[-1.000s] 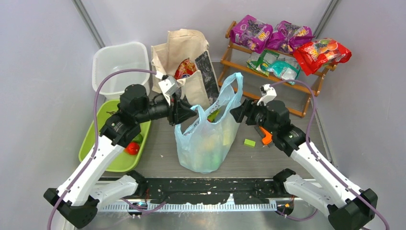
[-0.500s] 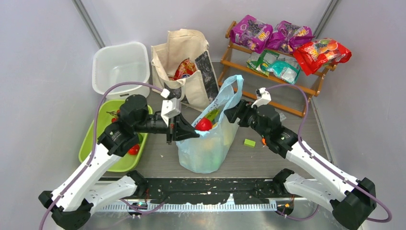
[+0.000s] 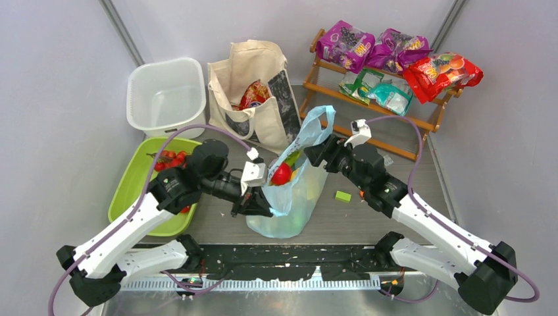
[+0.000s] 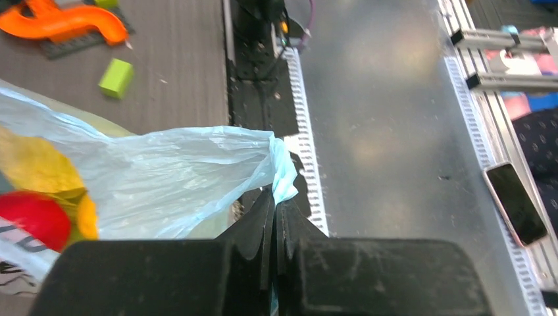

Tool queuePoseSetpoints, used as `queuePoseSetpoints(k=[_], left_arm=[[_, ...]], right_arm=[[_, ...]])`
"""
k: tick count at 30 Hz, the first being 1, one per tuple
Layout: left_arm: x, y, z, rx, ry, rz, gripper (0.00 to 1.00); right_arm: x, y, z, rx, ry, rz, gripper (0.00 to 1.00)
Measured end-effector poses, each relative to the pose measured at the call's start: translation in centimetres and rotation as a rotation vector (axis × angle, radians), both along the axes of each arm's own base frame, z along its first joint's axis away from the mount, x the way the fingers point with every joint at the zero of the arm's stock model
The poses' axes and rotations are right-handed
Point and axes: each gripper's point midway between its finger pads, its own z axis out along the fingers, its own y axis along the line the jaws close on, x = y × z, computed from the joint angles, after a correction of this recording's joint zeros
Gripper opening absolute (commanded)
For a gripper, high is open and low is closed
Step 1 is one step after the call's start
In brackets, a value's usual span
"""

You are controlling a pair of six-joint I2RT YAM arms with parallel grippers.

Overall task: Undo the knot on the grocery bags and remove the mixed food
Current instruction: Adjust the takeout bag at the center of the board.

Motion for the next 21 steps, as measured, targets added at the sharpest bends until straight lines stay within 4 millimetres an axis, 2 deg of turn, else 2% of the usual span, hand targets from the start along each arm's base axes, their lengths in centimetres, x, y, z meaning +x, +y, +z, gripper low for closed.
queuePoseSetpoints(k=[5, 7, 8, 9, 10, 11, 12, 13, 15, 17, 21], left_arm=[[-1.8, -0.2, -2.9, 0.115, 0.054, -0.081, 0.0], [-2.3, -0.3, -3.7, 0.148, 0.057, -0.097, 0.03], [-2.6, -0.2, -4.0, 0.164, 0.059, -0.104, 0.16], [-2.7, -0.2, -4.2, 0.174, 0.057, -0.109, 0.41], [-2.8, -0.1, -4.4, 0.181, 0.054, -0.11, 0.63], [-2.8, 0.0, -4.5, 0.187, 0.045, -0.11, 0.8], [-2.7, 0.0, -4.4, 0.191, 0.037, -0.106, 0.94], [-2.5, 0.0, -4.2, 0.196, 0.03, -0.092, 0.99], [-1.8, -0.1, -3.3, 0.192, 0.007, -0.049, 0.99], [-0.8, -0.3, -1.8, 0.165, -0.035, 0.0, 1.0], [2.3, -1.0, 3.3, 0.039, -0.156, 0.171, 1.0]], right_arm=[[0.1, 1.5, -1.9, -0.056, 0.058, 0.033, 0.7], [0.1, 2.1, -2.8, -0.09, 0.089, 0.047, 0.64], [0.0, 2.3, -3.3, -0.11, 0.1, 0.055, 0.52], [-0.1, 2.4, -3.7, -0.128, 0.111, 0.061, 0.44], [-0.1, 2.4, -4.0, -0.143, 0.116, 0.065, 0.31], [-0.2, 2.4, -4.4, -0.154, 0.126, 0.067, 0.26], [-0.4, 2.3, -4.7, -0.168, 0.13, 0.07, 0.18], [-0.5, 2.3, -4.8, -0.175, 0.136, 0.07, 0.13], [-0.6, 2.0, -5.1, -0.185, 0.137, 0.064, 0.06], [-0.8, 1.5, -5.3, -0.192, 0.135, 0.055, 0.05], [-1.4, 0.4, -5.3, -0.198, 0.121, 0.033, 0.05]])
